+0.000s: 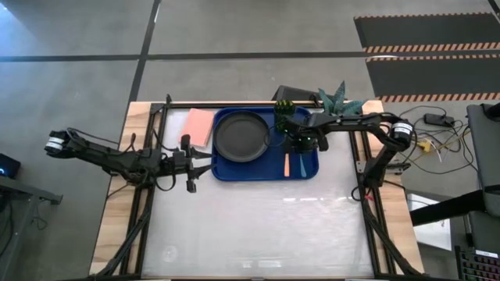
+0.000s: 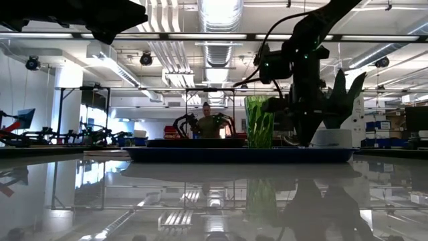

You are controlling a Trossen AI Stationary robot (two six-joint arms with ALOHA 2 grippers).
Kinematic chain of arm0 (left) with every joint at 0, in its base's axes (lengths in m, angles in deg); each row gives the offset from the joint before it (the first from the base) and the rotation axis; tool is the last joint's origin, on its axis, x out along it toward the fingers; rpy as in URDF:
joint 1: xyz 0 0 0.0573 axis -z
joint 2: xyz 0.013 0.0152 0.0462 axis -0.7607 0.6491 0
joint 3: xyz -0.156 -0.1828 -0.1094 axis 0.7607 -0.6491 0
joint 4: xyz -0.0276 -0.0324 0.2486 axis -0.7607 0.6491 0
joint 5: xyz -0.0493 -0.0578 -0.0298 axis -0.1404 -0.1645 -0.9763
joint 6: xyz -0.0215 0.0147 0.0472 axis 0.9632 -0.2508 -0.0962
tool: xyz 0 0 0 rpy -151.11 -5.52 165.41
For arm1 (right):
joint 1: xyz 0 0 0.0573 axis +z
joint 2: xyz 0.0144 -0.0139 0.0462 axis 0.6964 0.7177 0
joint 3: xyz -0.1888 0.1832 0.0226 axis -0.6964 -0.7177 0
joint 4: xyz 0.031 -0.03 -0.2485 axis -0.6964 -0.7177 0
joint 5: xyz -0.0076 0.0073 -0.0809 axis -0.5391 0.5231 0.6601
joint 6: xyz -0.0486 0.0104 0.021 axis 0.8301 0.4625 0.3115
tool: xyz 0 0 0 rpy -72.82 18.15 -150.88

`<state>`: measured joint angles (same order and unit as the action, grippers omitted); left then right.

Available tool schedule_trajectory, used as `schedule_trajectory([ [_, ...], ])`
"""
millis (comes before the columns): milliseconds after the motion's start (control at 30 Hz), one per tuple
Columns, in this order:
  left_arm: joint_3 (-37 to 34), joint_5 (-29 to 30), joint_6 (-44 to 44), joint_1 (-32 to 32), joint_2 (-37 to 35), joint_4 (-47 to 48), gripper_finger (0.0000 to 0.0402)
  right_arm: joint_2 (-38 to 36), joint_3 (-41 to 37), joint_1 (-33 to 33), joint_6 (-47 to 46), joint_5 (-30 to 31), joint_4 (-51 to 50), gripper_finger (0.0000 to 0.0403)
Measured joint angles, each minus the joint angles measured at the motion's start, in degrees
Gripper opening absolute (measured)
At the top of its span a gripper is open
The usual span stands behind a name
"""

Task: Pick and place plate/cup/fork/spoon on tray
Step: Put the blue spoon on the blue tray to the right of the orange fork

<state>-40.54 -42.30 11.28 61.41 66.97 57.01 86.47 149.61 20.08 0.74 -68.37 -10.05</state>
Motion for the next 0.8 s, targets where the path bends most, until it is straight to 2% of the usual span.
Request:
schedule_trajectory([
  [300,0.00,0.00,-0.01,0.01,0.08,-0.05,0.0125,1.05,-0.42,-0.87,0.37,1.76,1.76,0.0013],
  [433,0.00,0.00,-0.01,0.00,0.10,-0.09,0.0125,1.05,-0.37,-1.79,0.93,4.39,2.08,0.0013],
  [800,0.00,0.00,-0.01,0.02,0.15,-0.06,0.0125,2.72,-1.51,-2.10,1.10,4.45,4.11,0.0013],
])
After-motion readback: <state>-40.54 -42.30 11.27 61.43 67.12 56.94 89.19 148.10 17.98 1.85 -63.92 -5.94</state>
